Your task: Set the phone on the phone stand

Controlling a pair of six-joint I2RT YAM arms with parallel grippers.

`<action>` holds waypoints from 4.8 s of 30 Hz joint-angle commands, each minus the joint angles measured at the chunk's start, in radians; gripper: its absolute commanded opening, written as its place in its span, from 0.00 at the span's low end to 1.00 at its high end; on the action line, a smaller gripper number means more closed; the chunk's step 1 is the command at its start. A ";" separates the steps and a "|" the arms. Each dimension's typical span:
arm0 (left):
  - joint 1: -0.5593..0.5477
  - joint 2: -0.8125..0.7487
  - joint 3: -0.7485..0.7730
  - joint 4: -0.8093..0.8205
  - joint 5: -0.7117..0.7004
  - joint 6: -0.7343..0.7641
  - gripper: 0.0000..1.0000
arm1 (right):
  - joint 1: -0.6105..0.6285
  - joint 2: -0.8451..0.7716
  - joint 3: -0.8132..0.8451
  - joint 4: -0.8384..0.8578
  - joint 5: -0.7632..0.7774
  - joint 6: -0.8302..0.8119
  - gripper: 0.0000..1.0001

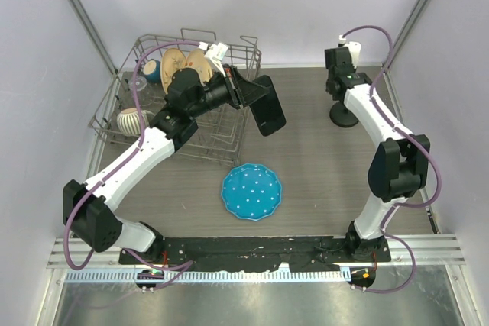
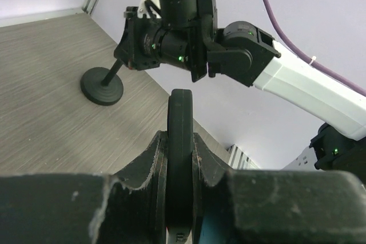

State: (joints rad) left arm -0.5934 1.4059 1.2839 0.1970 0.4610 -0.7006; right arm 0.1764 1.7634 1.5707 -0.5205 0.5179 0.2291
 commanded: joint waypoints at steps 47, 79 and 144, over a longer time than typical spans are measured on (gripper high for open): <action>0.003 -0.067 -0.021 0.204 0.133 0.042 0.00 | 0.402 -0.760 -0.596 0.077 -0.036 0.081 0.59; 0.003 -0.220 -0.032 -0.107 0.171 0.437 0.00 | 0.160 -0.684 -0.767 0.560 -0.343 -0.077 0.39; -0.137 0.238 0.275 0.300 0.366 0.303 0.00 | -0.242 -0.722 -0.995 0.973 -0.976 0.912 0.70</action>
State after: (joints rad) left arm -0.7345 1.6581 1.5654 0.3859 0.8791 -0.3611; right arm -0.0555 0.9981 0.6003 0.2138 -0.2874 0.9646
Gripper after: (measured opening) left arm 0.186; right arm 0.705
